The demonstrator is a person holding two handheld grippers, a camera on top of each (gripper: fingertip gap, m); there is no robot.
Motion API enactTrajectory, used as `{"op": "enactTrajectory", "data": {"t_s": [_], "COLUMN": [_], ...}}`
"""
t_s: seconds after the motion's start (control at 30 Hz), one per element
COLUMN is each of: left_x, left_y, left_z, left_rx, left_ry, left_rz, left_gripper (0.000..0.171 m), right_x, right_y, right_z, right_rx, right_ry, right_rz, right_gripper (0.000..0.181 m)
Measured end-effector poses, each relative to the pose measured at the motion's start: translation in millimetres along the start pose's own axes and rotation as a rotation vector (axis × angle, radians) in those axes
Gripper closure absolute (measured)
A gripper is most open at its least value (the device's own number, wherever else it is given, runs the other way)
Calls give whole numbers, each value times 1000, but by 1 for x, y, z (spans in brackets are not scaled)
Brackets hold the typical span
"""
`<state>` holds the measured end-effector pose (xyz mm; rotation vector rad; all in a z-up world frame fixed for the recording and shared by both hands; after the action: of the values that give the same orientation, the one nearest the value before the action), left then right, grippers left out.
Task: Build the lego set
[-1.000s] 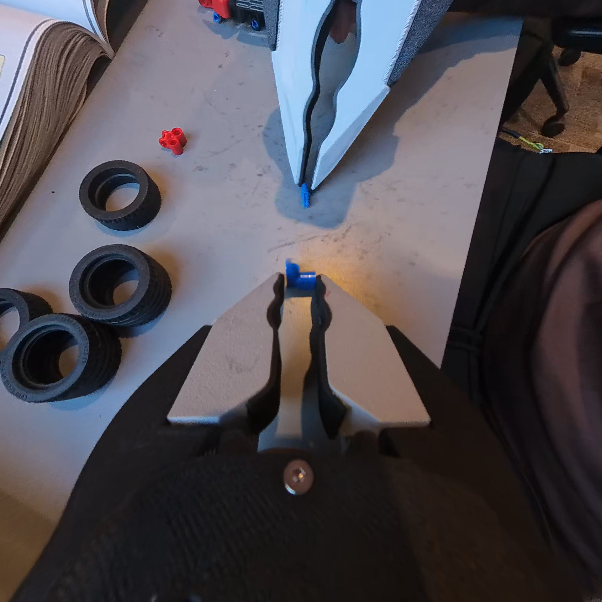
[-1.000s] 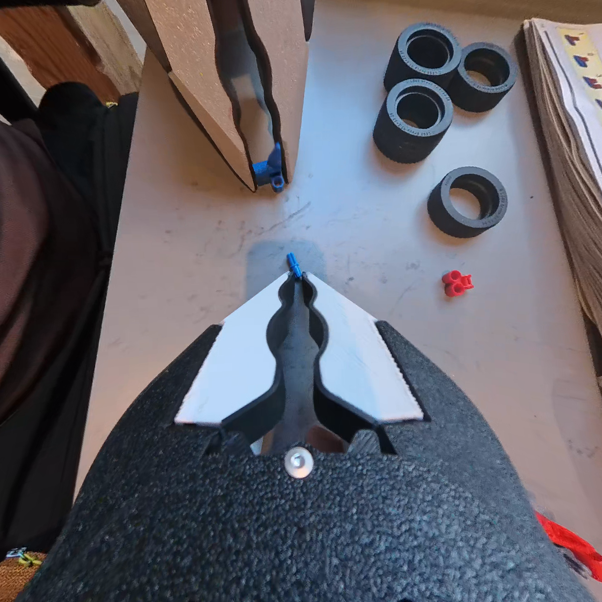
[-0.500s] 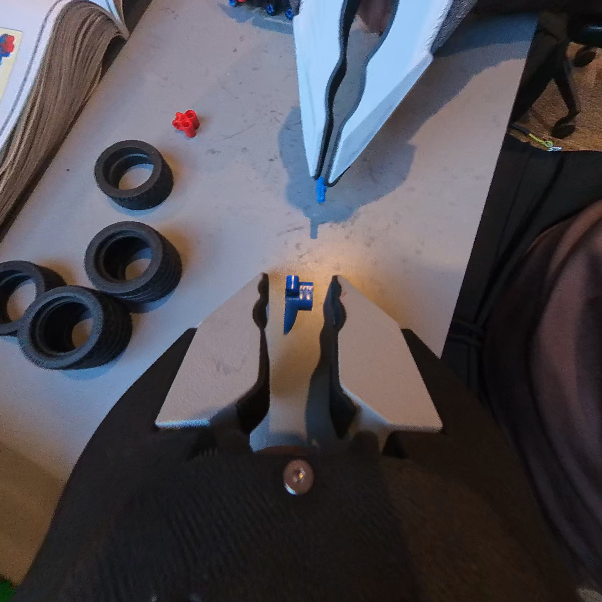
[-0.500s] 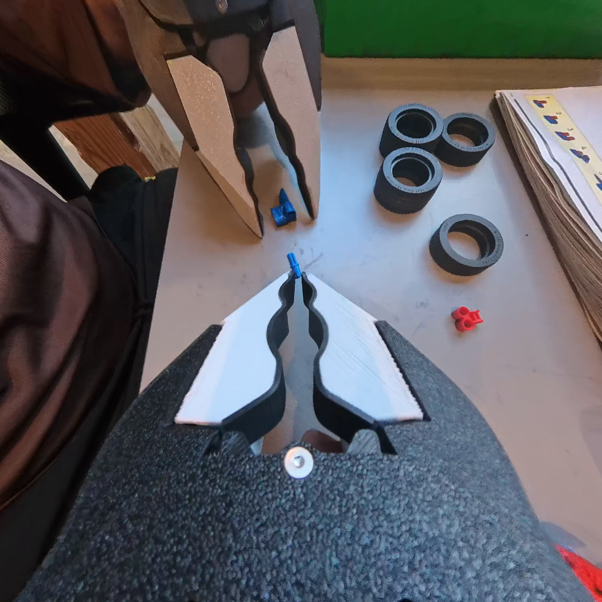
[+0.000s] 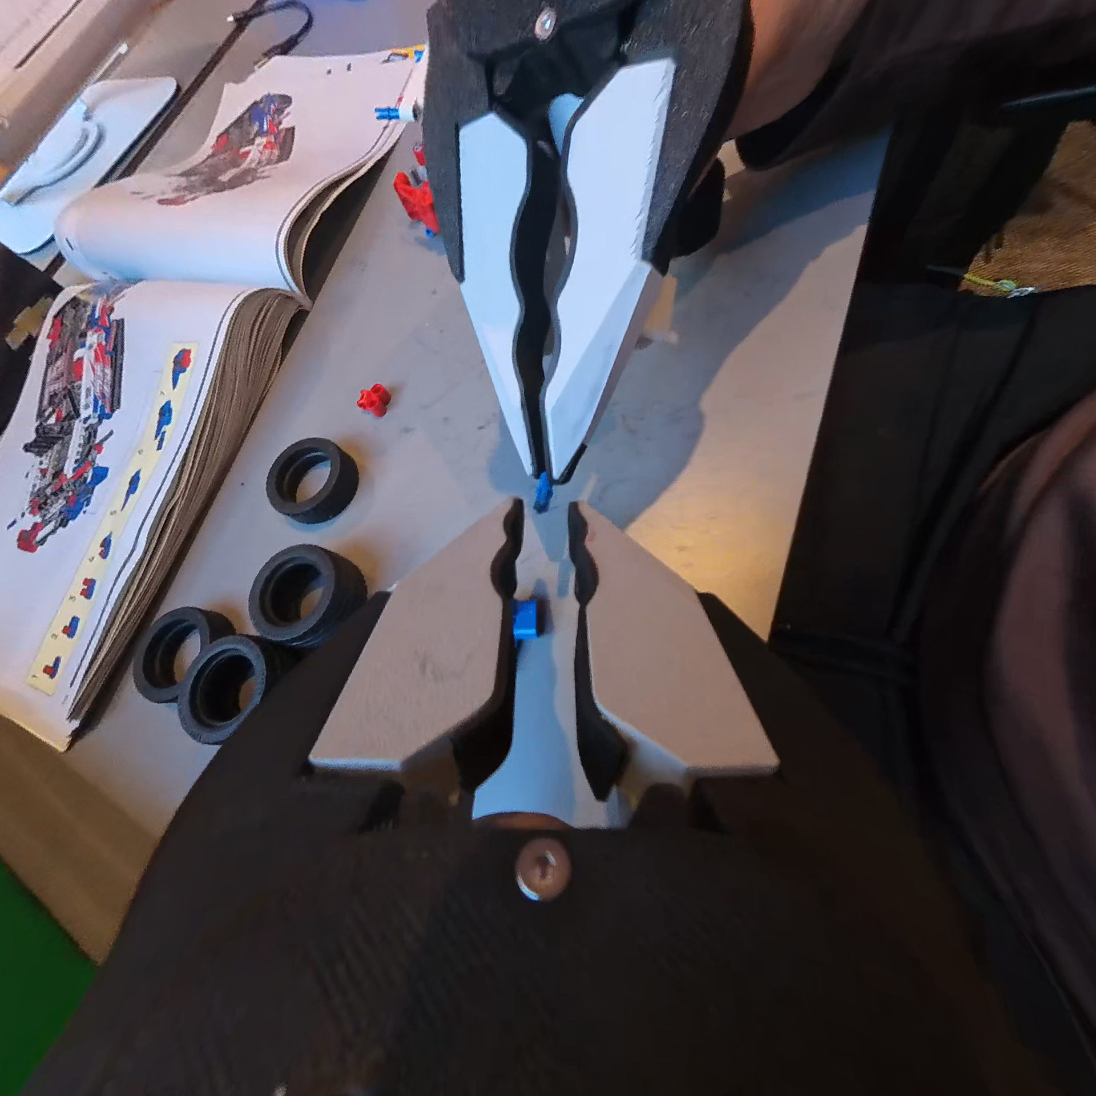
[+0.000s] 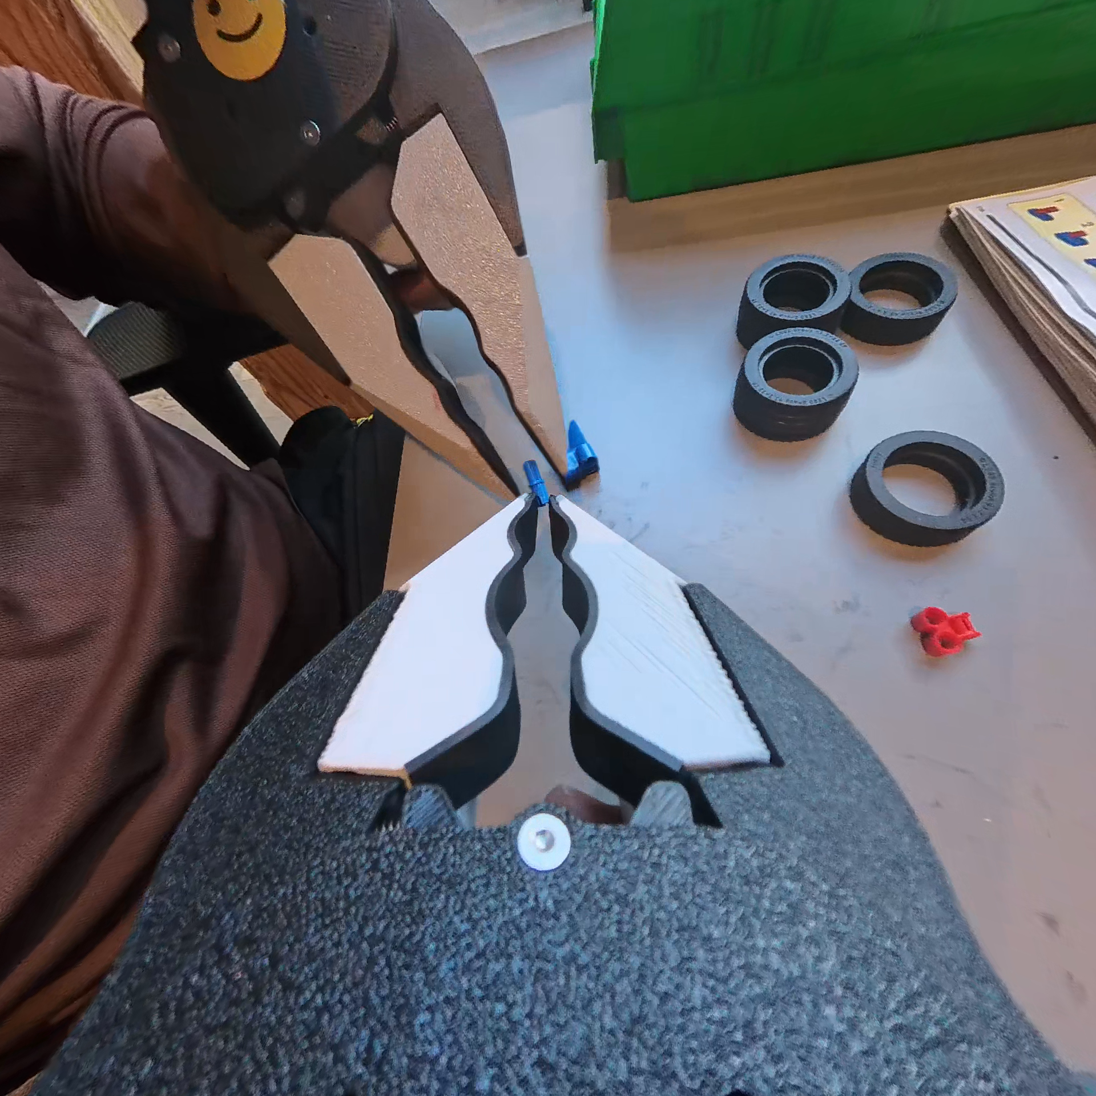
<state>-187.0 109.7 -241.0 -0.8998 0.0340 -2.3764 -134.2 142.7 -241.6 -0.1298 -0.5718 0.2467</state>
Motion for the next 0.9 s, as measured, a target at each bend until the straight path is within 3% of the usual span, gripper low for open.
{"op": "enactTrajectory", "data": {"t_s": [0.1, 0.37, 0.63, 0.73, 0.9], "left_x": [0, 0, 18, 21, 24], "left_y": [1, -3, -16, -19, -22], "left_z": [1, -2, 5, 6, 7], "left_rx": [-21, -41, 5, 33, 40], "left_ry": [7, 53, 302, 380, 412], "left_rz": [7, 55, 80, 76, 85], "left_gripper": [167, 169, 169, 169, 169], "right_x": [-1, -3, 12, 13, 10], "right_y": [-1, 4, 5, 7, 12], "right_z": [0, 2, 30, 31, 33], "right_rx": [-9, -47, -68, -54, -32], "right_ry": [-1, 35, 324, 365, 397], "right_rz": [9, 8, 41, 57, 28], "right_gripper": [178, 178, 174, 159, 169]}}
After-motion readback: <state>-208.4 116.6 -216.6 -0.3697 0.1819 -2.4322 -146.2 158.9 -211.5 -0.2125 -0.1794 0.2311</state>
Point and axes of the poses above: each gripper's, where its closed fingertips meet, x back along the fingers, z out of its top, y = z × x across the jaws, the point moved 4 cm from there along x, back along the fingers, and after that the axes turned 1 degree about -z, right-handed, at the moved point
